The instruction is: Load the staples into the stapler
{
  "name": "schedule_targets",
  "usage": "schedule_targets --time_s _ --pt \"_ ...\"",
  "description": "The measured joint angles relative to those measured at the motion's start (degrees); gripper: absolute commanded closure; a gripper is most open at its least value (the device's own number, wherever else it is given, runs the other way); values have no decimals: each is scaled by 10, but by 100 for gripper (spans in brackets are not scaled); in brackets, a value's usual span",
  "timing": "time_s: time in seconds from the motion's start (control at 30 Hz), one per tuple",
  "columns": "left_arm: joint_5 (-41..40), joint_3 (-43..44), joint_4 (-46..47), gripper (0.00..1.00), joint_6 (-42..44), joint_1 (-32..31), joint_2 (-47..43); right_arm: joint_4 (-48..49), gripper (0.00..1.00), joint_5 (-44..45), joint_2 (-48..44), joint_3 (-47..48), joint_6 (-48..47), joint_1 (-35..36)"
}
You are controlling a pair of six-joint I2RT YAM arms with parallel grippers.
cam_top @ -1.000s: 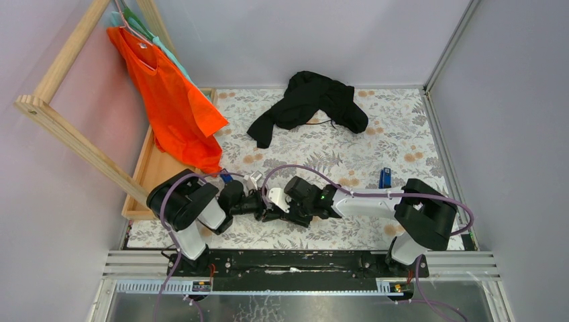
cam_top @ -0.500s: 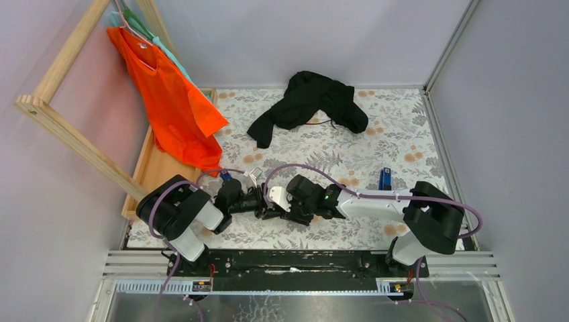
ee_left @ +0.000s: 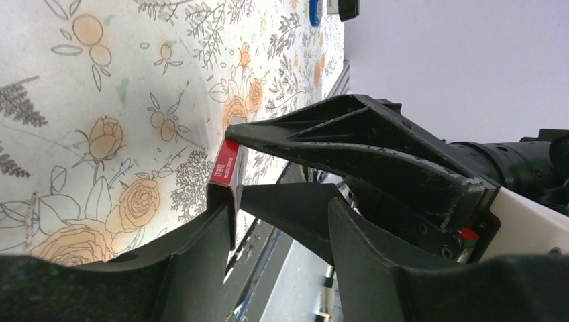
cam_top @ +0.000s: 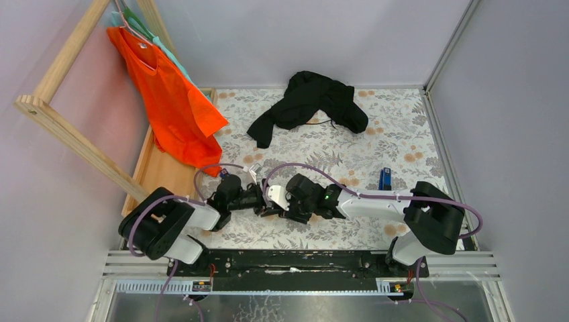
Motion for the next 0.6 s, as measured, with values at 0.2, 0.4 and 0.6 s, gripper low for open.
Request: schedule_targets --time_s 0.2,0.4,0.6 --pt "-38 31 -165 24 65 5 -95 16 54 5 0 0 0 0" --pt "-126 77 -359 20 140 14 -197 35 54 18 1 7 1 0" --pt "-205 101 -476 17 179 16 -250 41 54 31 14 12 1 0"
